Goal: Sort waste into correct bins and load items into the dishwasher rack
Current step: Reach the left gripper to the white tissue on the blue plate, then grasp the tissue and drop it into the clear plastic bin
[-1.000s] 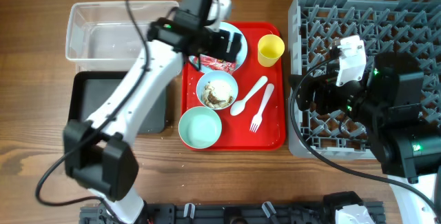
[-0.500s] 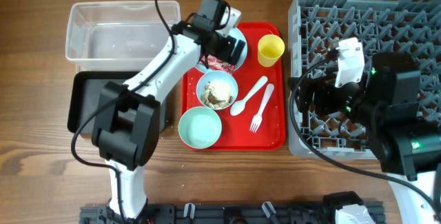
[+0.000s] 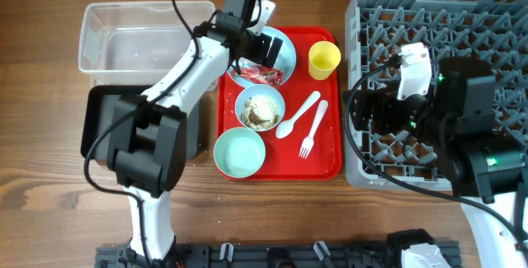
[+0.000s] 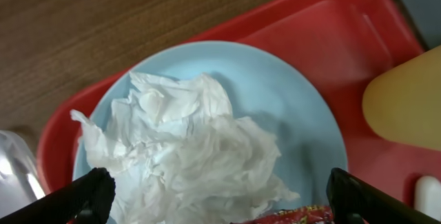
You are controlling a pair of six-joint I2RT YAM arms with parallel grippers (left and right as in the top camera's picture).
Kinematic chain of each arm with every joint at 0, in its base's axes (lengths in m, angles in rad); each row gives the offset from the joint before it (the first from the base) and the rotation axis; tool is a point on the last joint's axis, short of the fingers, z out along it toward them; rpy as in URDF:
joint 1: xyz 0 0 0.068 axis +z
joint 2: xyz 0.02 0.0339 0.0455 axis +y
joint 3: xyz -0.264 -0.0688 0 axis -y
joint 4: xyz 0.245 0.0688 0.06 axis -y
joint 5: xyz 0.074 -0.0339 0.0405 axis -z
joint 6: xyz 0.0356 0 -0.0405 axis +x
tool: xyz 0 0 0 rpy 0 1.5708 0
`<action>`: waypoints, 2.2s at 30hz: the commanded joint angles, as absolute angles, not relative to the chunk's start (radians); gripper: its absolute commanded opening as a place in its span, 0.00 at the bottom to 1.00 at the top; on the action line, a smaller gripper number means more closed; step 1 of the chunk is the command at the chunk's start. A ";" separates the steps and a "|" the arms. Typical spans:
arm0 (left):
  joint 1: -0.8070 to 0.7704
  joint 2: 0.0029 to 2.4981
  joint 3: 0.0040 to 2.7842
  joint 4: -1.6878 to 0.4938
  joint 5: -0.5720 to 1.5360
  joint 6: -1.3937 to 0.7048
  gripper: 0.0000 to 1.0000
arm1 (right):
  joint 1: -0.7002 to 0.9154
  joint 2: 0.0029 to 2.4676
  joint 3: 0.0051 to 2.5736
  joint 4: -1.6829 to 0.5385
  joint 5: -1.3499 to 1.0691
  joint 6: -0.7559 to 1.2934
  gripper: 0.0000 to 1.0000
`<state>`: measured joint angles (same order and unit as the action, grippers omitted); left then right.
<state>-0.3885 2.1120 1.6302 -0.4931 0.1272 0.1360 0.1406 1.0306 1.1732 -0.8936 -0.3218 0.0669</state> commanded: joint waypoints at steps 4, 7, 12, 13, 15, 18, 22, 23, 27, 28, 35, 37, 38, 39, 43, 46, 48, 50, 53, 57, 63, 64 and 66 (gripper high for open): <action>-0.389 2.166 1.647 -0.521 0.110 0.162 1.00 | 0.144 1.037 1.189 -0.892 -0.337 0.081 1.00; -0.389 2.188 1.647 -0.535 0.110 0.179 1.00 | 0.144 1.038 1.189 -0.892 -0.337 0.080 1.00; -0.394 2.223 1.647 -0.543 0.110 0.180 1.00 | 0.144 1.038 1.189 -0.892 -0.337 0.080 1.00; -0.396 2.229 1.647 -0.543 0.110 0.180 1.00 | 0.144 1.038 1.189 -0.892 -0.337 0.081 1.00; -0.400 2.233 1.647 -0.542 0.110 0.180 1.00 | 0.144 1.038 1.189 -0.892 -0.337 0.080 1.00; -0.404 2.239 1.647 -0.542 0.110 0.180 0.88 | 0.144 1.038 1.189 -0.892 -0.337 0.081 1.00; -0.404 2.247 1.647 -0.542 0.110 0.179 0.24 | 0.144 1.038 1.189 -0.892 -0.337 0.081 1.00; -0.404 2.247 1.647 -0.542 0.111 0.179 0.13 | 0.144 1.038 1.189 -0.892 -0.337 0.080 1.00; -0.406 2.246 1.647 -0.534 0.110 0.168 0.04 | 0.144 1.038 1.189 -0.892 -0.337 0.081 1.00; -0.406 2.243 1.648 -0.531 0.110 0.168 0.04 | 0.144 1.038 1.189 -0.892 -0.337 0.081 1.00; -0.389 2.156 1.729 -0.550 0.103 0.029 0.04 | 0.144 1.038 1.189 -0.892 -0.337 0.081 1.00; -0.371 2.091 1.774 -0.572 0.102 -0.039 0.04 | 0.144 1.038 1.189 -0.892 -0.337 0.081 1.00; -0.363 2.064 1.788 -0.584 0.103 -0.061 0.04 | 0.144 1.038 1.189 -0.892 -0.337 0.081 1.00; -0.354 2.035 1.797 -0.595 0.103 -0.077 0.04 | 0.144 1.038 1.189 -0.892 -0.337 0.081 1.00; -0.317 1.926 1.800 -0.637 0.099 -0.096 0.04 | 0.144 1.038 1.189 -0.892 -0.337 0.081 0.99; -0.261 1.872 1.800 -0.695 0.026 -0.117 0.04 | 0.144 1.038 1.189 -0.892 -0.338 0.081 1.00; -0.217 1.870 1.800 -0.736 -0.015 -0.117 0.04 | 0.144 1.038 1.189 -0.892 -0.337 0.081 1.00; -0.171 1.888 1.800 -0.775 -0.028 -0.115 0.04 | 0.144 1.038 1.189 -0.892 -0.337 0.081 1.00; -0.115 1.935 1.799 -0.821 -0.028 -0.113 0.04 | 0.144 1.038 1.189 -0.892 -0.337 0.081 1.00; -0.068 2.011 1.799 -0.895 -0.002 -0.113 0.20 | 0.144 1.040 1.189 -0.892 -0.337 0.081 1.00; -0.070 2.032 1.802 -0.904 0.017 -0.112 1.00 | 0.144 1.050 1.189 -0.891 -0.337 0.081 1.00; -0.075 2.026 1.808 -0.904 0.017 -0.109 1.00 | 0.144 1.053 1.189 -0.892 -0.338 0.081 1.00; -0.083 2.013 1.822 -0.907 0.017 -0.107 1.00 | 0.144 1.057 1.189 -0.892 -0.338 0.082 1.00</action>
<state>-0.0647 2.0480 1.7943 -0.9112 0.0013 -0.1108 0.1406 1.0458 1.1732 -0.8940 -0.3222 0.0673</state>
